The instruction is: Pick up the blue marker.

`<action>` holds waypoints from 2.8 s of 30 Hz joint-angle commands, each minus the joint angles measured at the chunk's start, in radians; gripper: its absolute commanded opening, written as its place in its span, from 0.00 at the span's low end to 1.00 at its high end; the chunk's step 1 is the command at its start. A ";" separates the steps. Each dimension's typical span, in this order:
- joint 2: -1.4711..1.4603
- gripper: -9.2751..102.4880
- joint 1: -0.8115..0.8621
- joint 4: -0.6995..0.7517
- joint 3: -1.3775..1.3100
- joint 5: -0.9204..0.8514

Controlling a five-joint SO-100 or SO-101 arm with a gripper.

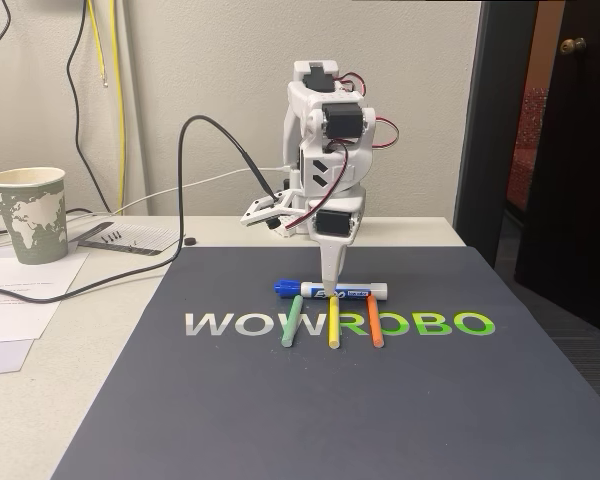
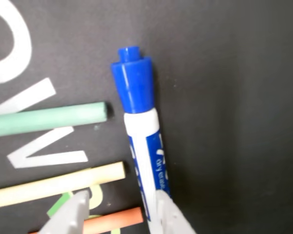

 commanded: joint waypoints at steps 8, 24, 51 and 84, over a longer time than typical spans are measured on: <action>0.040 0.24 -0.012 0.058 -0.011 0.026; 0.083 0.24 -0.020 -0.074 0.120 0.040; 0.051 0.29 -0.037 -0.144 0.132 0.063; 0.014 0.29 -0.040 -0.305 0.135 0.074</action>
